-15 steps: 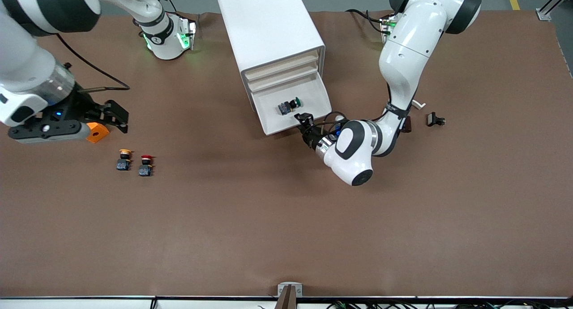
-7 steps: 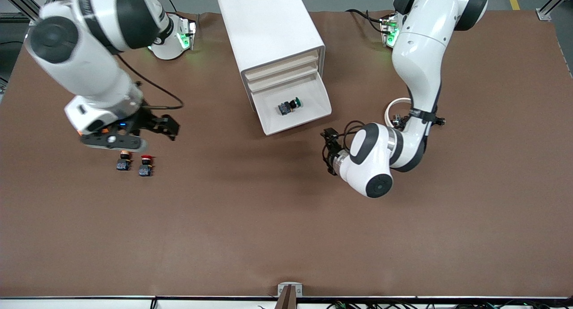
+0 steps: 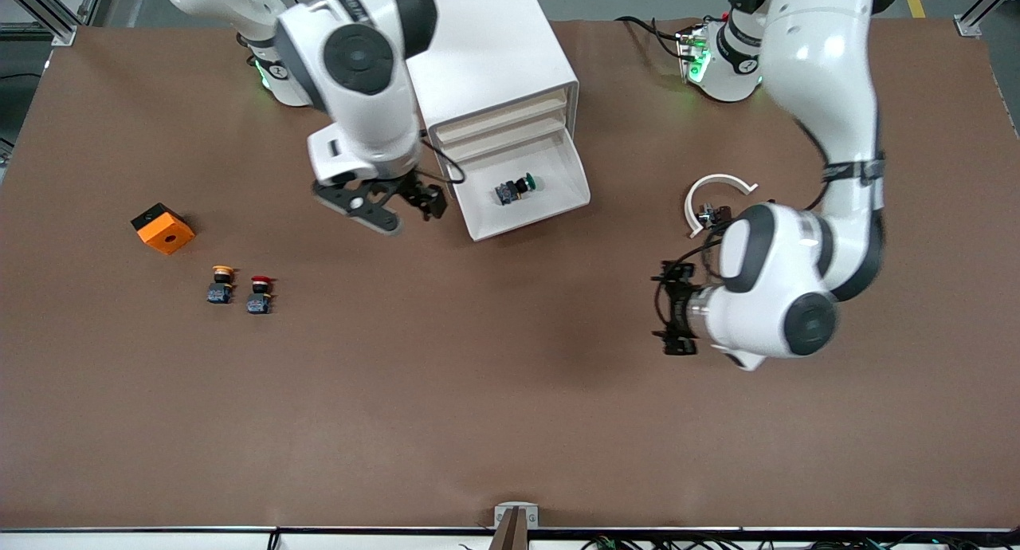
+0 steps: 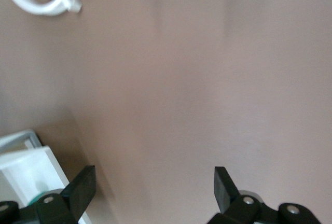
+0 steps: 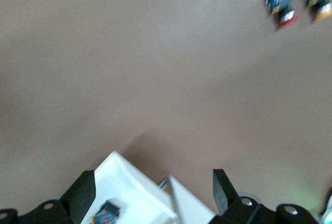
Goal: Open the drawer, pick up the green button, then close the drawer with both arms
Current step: 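Reach the right gripper into the drawer while the left gripper withdraws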
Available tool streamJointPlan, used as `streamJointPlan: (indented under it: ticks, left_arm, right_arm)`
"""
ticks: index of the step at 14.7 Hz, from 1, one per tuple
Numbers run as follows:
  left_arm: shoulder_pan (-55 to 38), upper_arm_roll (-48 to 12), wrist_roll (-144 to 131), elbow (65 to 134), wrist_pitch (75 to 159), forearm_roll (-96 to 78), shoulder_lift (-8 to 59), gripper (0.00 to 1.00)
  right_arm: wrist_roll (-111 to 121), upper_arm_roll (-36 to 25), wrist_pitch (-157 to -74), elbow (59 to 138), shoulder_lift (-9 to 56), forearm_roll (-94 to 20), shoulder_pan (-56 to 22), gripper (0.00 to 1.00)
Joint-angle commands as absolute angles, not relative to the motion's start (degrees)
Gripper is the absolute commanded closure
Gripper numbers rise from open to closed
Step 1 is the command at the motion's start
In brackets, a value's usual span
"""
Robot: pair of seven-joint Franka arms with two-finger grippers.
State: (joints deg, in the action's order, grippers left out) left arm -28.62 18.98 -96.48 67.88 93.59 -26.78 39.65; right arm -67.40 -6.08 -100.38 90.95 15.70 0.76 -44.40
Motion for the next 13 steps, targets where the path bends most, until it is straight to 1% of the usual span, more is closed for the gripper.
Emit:
streamJointPlan:
  ticks: [1, 3, 8, 13]
  left_arm:
    - [-29.0, 19.8, -83.7, 69.8, 93.3, -21.2, 33.4, 0.00]
    - [-28.8, 19.9, -73.8, 70.0, 93.3, -16.8, 30.2, 0.00]
    - [-26.5, 19.7, -62.1, 70.6, 92.8, -14.2, 26.0, 0.00]
    - [-26.9, 19.7, -59.5, 70.7, 91.3, -14.2, 25.6, 0.00]
  right_arm:
    - [-75.3, -6.8, -102.3, 89.8, 18.6, -1.7, -46.8, 0.00]
    - [-80.8, -6.8, -104.0, 89.9, 20.8, -4.4, -47.7, 0.00]
    - [-85.3, -6.8, -111.1, 90.1, 26.2, -9.8, -50.7, 0.00]
    - [-85.2, -6.8, -112.0, 90.3, 29.7, -9.8, -52.9, 0.00]
